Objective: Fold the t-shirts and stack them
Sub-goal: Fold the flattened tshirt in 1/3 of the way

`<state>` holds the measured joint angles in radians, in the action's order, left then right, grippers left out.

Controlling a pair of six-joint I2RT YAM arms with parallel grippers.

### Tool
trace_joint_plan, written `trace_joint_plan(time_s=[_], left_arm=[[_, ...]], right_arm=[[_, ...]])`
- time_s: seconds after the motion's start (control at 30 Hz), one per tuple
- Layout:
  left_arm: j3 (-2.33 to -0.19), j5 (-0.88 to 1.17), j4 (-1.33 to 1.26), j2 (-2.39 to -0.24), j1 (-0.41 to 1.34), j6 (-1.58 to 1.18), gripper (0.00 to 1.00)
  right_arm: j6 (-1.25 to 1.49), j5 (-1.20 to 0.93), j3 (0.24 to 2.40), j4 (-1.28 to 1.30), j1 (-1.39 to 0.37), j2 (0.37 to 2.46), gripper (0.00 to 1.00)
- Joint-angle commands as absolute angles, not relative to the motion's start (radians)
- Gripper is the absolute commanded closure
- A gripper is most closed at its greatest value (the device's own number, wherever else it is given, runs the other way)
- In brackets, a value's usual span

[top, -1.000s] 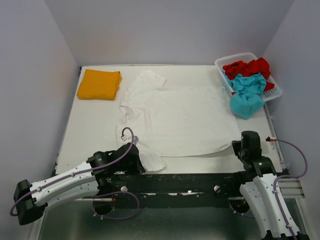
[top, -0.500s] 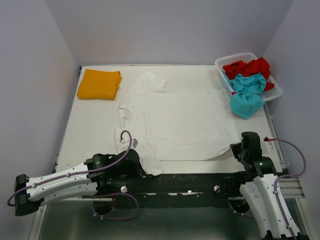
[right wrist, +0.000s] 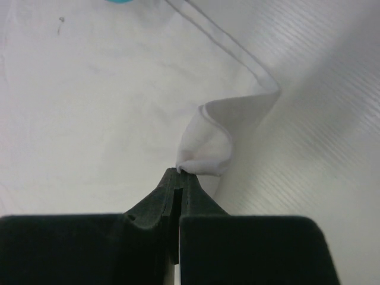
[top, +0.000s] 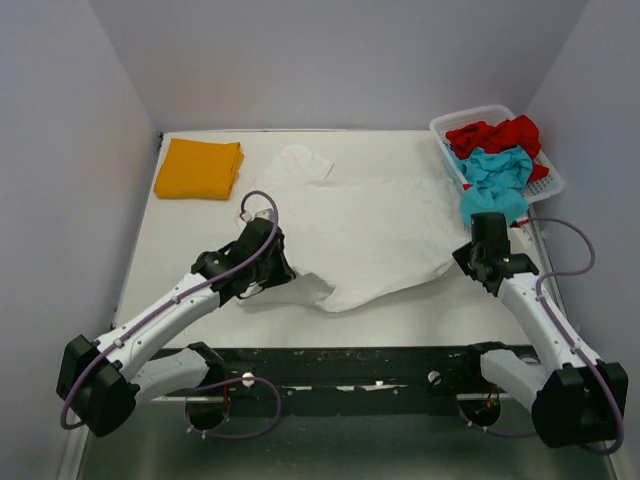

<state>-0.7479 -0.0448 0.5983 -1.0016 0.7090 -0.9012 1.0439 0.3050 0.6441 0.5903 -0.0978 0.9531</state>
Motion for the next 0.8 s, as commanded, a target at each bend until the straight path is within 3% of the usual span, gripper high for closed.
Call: trace_joint_plan(time_s=[0.0,0.77], left_arm=[[-0.887,-0.009,0.568,-1.127,0.593,-0.755,1.00],[-1.251,0.092,0.475,-1.531,0.367,-0.450,1.00]], right_arm=[[0.980,0.341,0.734,0.483,-0.095,1.082,0.99],[0.948,0.438,0.879,0.375,-0.095,1.343,0.99]])
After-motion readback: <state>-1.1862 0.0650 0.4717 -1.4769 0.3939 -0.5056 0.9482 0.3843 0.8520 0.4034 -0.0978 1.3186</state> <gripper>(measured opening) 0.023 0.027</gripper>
